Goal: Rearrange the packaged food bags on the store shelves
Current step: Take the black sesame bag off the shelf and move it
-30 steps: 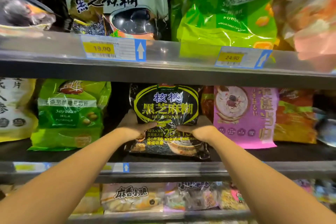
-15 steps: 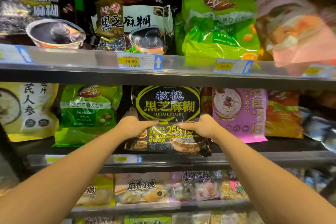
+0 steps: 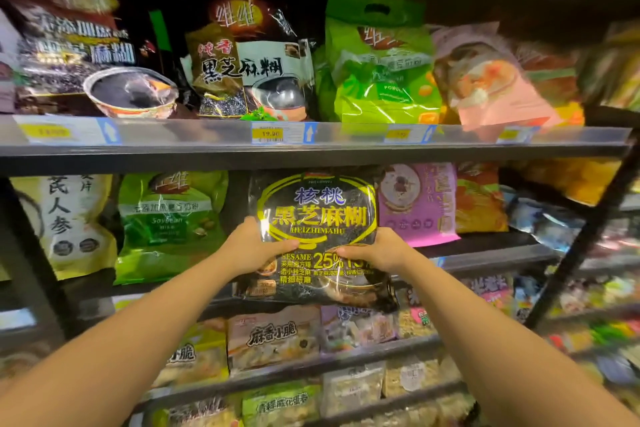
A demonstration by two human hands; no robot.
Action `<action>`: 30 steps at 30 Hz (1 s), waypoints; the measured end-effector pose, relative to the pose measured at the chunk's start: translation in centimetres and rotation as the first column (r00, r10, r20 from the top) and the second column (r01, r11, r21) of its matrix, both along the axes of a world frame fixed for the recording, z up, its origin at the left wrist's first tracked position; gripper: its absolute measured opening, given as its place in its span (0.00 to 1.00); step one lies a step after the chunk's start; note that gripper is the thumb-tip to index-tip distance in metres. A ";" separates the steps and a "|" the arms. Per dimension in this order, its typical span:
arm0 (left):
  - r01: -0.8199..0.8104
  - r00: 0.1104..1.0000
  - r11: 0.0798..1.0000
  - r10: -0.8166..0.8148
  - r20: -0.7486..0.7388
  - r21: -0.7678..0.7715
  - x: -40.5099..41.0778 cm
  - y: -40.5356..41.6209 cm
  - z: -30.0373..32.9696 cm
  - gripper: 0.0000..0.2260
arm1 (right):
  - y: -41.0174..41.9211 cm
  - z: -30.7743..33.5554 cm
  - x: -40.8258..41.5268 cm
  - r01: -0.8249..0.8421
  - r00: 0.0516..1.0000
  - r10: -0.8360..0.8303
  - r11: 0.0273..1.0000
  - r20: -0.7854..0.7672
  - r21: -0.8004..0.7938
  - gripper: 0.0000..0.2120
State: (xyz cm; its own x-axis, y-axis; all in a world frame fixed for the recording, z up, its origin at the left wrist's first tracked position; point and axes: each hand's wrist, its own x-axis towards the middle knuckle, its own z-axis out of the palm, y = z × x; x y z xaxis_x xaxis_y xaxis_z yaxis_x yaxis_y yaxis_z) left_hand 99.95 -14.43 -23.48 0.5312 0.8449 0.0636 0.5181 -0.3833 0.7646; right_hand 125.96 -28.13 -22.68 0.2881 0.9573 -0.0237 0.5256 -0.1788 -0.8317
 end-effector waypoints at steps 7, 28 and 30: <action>0.005 0.999 1.000 -0.005 0.035 0.008 -0.8 -6.0 0.3 0.31 | -3.3 0.8 0.3 -0.089 0.995 0.088 0.996 -0.038 -0.027 0.14; -0.266 0.953 0.958 0.278 0.121 -0.108 -6.5 -19.9 3.4 0.29 | -10.3 3.9 -3.8 -0.327 0.945 0.327 0.945 -0.013 -0.017 0.18; -0.265 0.954 0.958 0.276 0.116 -0.108 -7.7 -20.2 3.8 0.25 | -10.7 4.3 -5.0 -0.317 0.948 0.318 0.948 0.001 -0.028 0.21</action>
State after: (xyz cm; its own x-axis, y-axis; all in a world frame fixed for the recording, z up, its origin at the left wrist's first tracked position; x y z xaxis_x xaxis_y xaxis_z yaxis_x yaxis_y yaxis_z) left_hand 92.20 -34.68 -19.65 0.2742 0.9611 0.0333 0.4883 -0.1690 0.8562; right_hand 120.96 -38.79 -18.33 -0.0305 0.9983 -0.0500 0.5634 -0.0242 -0.8259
